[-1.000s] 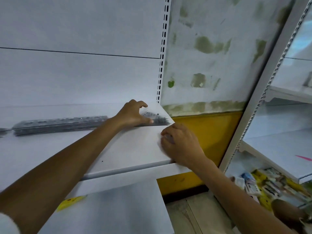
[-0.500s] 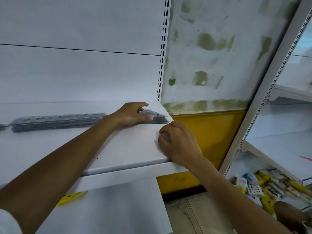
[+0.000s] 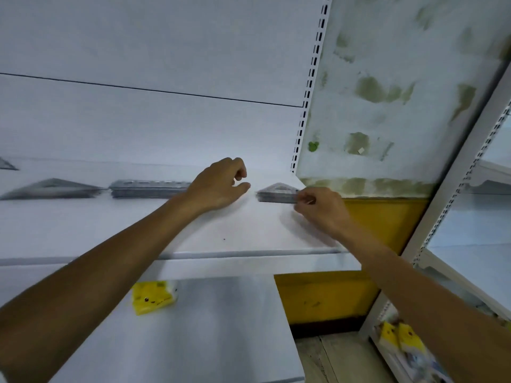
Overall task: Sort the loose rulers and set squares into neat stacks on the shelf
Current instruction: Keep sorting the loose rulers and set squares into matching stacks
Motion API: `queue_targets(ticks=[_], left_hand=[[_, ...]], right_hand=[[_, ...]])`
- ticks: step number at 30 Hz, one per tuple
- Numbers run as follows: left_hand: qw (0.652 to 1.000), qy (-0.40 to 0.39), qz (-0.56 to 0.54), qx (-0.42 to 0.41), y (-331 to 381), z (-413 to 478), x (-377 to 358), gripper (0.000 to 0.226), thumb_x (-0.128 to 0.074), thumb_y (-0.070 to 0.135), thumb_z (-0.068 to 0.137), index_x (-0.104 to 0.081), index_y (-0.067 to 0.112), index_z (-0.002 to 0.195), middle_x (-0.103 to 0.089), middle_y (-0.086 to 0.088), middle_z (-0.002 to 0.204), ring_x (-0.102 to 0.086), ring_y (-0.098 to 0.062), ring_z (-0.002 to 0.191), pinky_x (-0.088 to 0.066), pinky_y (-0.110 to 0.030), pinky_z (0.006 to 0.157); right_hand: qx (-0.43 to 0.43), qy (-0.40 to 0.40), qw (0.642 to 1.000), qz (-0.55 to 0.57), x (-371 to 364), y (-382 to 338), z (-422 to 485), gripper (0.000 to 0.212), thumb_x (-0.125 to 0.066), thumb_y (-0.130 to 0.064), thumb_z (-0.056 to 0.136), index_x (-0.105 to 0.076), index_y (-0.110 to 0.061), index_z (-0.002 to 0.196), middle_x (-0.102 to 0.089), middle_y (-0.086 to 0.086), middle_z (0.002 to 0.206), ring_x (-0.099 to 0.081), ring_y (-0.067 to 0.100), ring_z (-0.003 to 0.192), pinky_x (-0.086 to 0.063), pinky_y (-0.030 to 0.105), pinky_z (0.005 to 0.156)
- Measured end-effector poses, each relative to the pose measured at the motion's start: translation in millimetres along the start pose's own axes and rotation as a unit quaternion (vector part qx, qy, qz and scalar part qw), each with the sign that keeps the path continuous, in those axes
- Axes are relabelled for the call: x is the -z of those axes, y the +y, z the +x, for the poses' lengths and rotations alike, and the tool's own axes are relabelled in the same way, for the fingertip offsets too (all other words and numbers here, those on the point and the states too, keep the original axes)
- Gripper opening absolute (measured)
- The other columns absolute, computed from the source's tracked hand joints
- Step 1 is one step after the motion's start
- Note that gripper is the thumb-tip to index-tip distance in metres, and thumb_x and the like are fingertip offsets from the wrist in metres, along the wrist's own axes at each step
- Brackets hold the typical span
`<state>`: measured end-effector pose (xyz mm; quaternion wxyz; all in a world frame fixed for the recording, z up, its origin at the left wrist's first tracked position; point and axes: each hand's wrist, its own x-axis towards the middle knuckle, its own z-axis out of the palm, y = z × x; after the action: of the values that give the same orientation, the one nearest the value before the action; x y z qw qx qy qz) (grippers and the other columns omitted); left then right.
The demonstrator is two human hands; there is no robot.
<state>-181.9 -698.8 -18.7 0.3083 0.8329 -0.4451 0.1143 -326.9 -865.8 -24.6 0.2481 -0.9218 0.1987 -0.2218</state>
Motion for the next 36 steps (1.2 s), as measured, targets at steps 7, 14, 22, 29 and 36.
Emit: queue_targets(ticks=[7,14,22,29,36], left_hand=[[0.995,0.038,0.081,0.044,-52,-87,100,0.024,-0.056,0.037,0.086,-0.057,0.029,0.109,-0.049,0.012,0.096,-0.055,-0.012,0.093,-0.042,-0.028,0.08],[0.977,0.116,0.106,0.144,-113,-219,219,0.018,-0.059,0.033,0.085,-0.062,0.026,0.101,-0.061,0.009,0.096,-0.058,-0.007,0.087,-0.047,-0.027,0.078],[0.957,0.135,0.134,0.22,-181,-333,298,0.02,-0.061,0.023,0.086,-0.063,0.021,0.105,-0.061,0.006,0.097,-0.058,-0.008,0.088,-0.042,-0.02,0.076],[0.948,0.157,0.123,0.248,-237,-369,324,0.017,-0.06,0.018,0.087,-0.064,0.016,0.103,-0.063,0.002,0.098,-0.058,-0.008,0.089,-0.04,-0.012,0.076],[0.958,0.178,0.095,0.202,-303,-338,338,0.013,-0.06,0.009,0.086,-0.068,0.017,0.094,-0.064,0.007,0.093,-0.057,0.004,0.083,-0.044,-0.015,0.078]], right_hand=[[0.15,-0.026,0.986,0.069,-52,-140,21,0.035,-0.062,-0.02,0.083,-0.059,-0.02,0.119,-0.062,-0.002,0.106,-0.055,0.009,0.085,-0.036,0.013,0.074],[0.273,-0.089,0.949,0.128,-151,-299,-18,0.036,-0.058,-0.019,0.086,-0.054,-0.015,0.121,-0.056,0.005,0.118,-0.053,0.014,0.085,-0.041,0.025,0.085],[0.32,-0.149,0.923,0.153,-243,-410,-59,0.037,-0.057,-0.024,0.086,-0.053,-0.015,0.122,-0.057,0.005,0.12,-0.057,0.02,0.1,-0.045,0.031,0.09],[0.325,-0.16,0.923,0.126,-288,-448,-52,0.034,-0.059,-0.022,0.085,-0.056,-0.015,0.118,-0.059,0.006,0.116,-0.058,0.02,0.097,-0.044,0.031,0.09],[0.331,-0.145,0.929,0.086,-316,-464,4,0.032,-0.059,-0.021,0.086,-0.057,-0.01,0.116,-0.06,0.007,0.114,-0.056,0.02,0.099,-0.042,0.027,0.086]])
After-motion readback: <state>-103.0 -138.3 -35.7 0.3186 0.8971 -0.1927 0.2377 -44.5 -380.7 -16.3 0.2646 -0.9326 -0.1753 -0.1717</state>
